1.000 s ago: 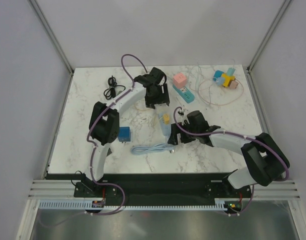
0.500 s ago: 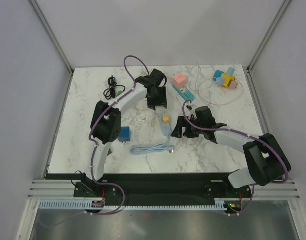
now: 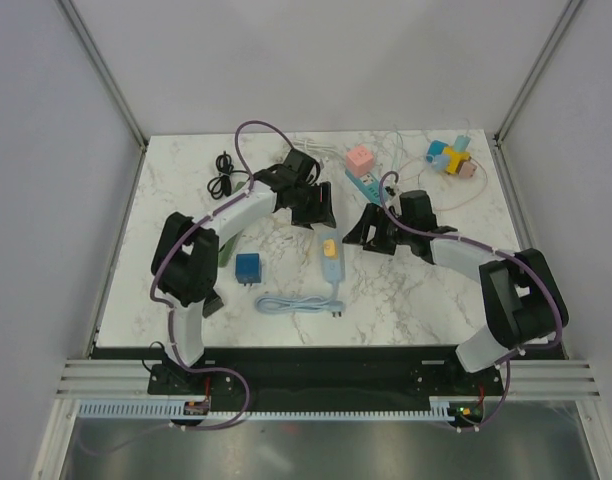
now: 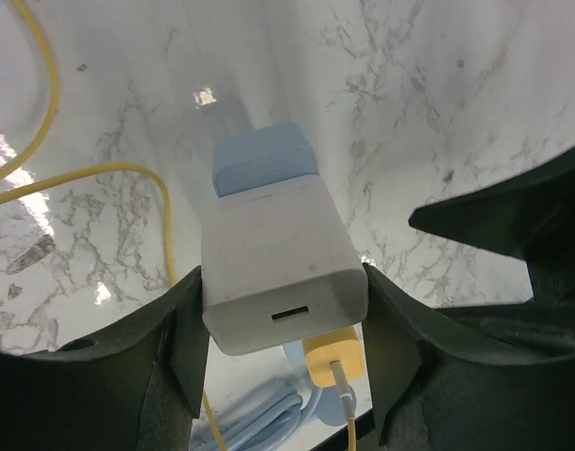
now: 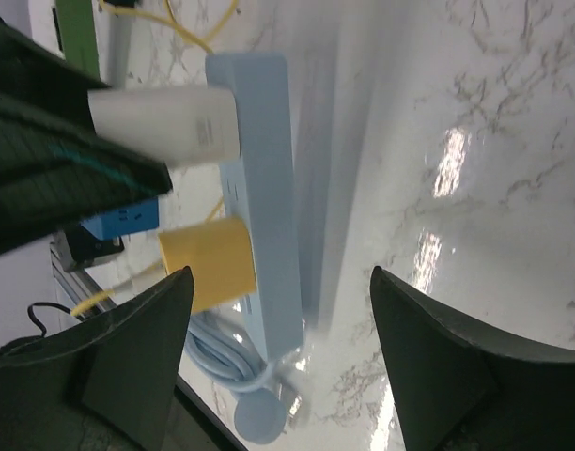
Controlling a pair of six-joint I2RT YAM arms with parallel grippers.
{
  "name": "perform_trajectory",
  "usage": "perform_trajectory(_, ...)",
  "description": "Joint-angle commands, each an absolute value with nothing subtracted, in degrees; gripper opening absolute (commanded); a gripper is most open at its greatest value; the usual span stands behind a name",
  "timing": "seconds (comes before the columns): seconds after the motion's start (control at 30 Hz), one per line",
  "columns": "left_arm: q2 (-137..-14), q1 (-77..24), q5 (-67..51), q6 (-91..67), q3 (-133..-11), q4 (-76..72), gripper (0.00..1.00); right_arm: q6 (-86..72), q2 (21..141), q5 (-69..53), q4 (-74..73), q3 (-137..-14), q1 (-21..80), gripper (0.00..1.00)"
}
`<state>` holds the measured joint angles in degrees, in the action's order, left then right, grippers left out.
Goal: Pull the plug off the socket
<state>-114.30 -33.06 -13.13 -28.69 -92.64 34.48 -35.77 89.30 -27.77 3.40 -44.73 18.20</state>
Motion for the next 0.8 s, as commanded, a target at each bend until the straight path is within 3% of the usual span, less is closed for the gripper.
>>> perform_trajectory(0.0,-109.2,-32.3,-22.1,-25.1,-90.7,27.0,0.02,-37.5,91.8,-30.4,6.4,-49.8,16.6,0.83)
perform_trajectory(0.2,-107.5,-31.4,-28.0,-26.3,-87.6,22.7,0.02,-38.0,94.7,-35.2,15.1,-48.8,16.9,0.71)
perform_trajectory(0.37,-107.1,-31.4,-29.9,-27.1,-87.2,21.7,0.02,-35.2,94.9,-33.9,15.0,-47.4,17.7,0.69)
perform_trajectory(0.77,-104.7,-31.5,-32.8,-28.6,-84.2,19.2,0.02,-36.0,99.2,-32.1,19.4,-46.2,18.8,0.5)
